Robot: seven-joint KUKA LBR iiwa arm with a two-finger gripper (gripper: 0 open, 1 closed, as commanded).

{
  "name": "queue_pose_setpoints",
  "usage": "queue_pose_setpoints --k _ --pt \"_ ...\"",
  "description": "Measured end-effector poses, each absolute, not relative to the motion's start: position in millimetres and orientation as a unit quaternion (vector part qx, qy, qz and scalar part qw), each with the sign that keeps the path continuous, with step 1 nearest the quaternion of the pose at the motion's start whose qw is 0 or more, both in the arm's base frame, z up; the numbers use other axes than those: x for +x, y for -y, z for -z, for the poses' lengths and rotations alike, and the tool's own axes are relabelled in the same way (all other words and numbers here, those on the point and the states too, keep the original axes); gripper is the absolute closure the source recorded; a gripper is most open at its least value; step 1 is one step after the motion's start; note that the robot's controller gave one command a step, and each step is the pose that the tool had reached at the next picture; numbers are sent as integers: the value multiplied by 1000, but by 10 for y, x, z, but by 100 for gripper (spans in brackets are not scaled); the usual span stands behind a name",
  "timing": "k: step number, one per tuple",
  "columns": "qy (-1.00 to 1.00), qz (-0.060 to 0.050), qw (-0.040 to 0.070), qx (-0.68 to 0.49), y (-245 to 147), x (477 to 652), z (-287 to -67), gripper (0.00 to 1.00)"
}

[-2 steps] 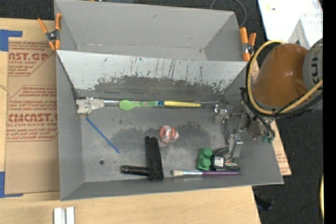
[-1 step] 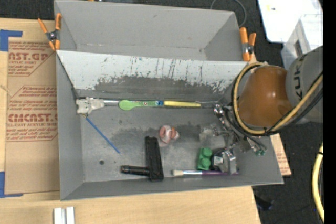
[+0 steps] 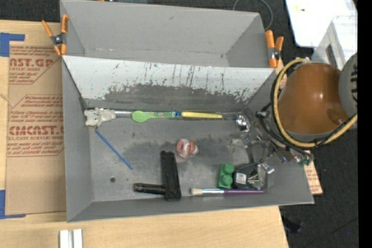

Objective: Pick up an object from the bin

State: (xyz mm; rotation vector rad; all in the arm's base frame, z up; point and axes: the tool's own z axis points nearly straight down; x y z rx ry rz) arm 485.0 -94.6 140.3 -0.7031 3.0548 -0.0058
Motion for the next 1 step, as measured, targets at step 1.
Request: queue_pose_setpoints --k 1 --pt "-938 -2 -2 -347 768 4821 -1068 0"
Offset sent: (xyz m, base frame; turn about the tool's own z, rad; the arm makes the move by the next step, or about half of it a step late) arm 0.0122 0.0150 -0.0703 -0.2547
